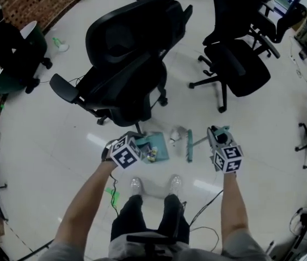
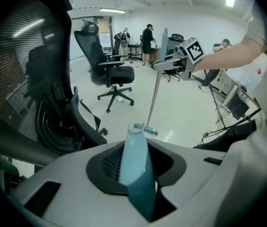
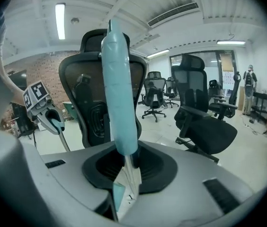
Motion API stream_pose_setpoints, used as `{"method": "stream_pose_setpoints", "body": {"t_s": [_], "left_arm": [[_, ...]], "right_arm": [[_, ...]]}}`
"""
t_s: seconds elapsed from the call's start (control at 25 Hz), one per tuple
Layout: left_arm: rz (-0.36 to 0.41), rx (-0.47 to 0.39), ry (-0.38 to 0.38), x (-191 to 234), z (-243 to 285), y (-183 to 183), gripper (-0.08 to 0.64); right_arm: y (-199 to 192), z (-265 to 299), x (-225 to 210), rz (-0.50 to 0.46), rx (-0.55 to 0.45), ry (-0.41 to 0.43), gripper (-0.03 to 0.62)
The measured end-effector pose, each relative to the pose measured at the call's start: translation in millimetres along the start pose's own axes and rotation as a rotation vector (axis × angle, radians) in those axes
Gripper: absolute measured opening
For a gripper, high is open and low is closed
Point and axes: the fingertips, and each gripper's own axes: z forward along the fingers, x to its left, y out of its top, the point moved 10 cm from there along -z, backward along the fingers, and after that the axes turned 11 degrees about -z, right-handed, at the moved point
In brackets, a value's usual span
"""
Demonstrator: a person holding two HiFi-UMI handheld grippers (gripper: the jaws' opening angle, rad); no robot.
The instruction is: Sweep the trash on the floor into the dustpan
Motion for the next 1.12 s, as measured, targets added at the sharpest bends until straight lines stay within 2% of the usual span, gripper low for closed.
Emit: {"method": "stream_pose_setpoints", "body": {"t_s": [0.12,0.24,0.44,0.6,0.8,0.88,1.12], "left_arm": [[-0.024,0.001,0.017,0,16,9,0.101],[-0.019,-0.004,0.038,3,21,24,0.101],[-0.023,0.003,0.041,3,26,32,0.101],[-0.023,0.000,0.044,1,26,29,0.101],[-0.033,-0.017,0.027,1,21,13,0.101],[-0.031,-0.031,0.022,-1,16,1,0.101],[-0.047,-0.085,0.011,-3,-9,-22,0.101]], "right_arm": [[-17,29,-12,-0.013,0.020,0.043,0.066],[-32,49,-8,-0.032,0.042,0.133,0.066],[-46,58,16,0.050,0.023,0.259,0.069],[-38,61,40,0.142,-0.014,0.313,0.072],[-23,63,74,0.153,-0.042,0.407,0.072],[-15,60,84,0.132,-0.045,0.414,0.071],[29,22,87,0.068,-0.107,0.331,0.069]]}}
